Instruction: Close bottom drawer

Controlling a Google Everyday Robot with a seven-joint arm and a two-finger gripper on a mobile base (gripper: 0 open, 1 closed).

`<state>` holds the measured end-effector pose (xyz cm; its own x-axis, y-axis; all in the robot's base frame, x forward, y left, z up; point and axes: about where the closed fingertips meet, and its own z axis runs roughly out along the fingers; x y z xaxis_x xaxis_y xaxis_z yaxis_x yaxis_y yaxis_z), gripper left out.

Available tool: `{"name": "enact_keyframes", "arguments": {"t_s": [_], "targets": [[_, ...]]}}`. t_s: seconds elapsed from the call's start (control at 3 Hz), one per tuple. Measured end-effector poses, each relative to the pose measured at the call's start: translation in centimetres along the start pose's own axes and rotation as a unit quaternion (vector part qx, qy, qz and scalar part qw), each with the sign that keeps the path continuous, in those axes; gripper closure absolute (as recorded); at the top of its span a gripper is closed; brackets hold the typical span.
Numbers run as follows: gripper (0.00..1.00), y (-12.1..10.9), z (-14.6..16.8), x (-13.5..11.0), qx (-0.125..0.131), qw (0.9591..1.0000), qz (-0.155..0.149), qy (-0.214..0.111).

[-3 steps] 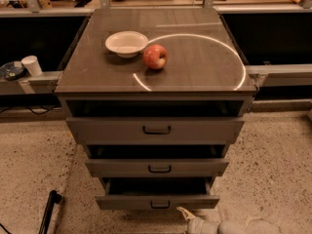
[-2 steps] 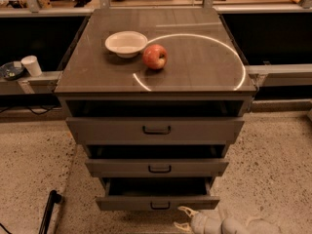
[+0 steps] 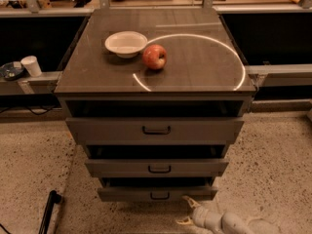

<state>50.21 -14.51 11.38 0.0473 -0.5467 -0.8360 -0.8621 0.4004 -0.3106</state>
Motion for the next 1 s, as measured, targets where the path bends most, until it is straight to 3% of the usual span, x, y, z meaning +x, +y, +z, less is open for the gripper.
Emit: {"name": "enact_keyframes", "arguments": {"t_s": [0.33,0.67,1.0], "targets": [[0.02,-1.5,0.2,0.2,0.017,0.9998,-0.005,0.000],[0.00,-3.2,0.5,0.0,0.036,0.9993,-0.014,-0.004],[0.00,-3.2,0.5,0.0,0.036,0.9993,-0.014,-0.004]]}}
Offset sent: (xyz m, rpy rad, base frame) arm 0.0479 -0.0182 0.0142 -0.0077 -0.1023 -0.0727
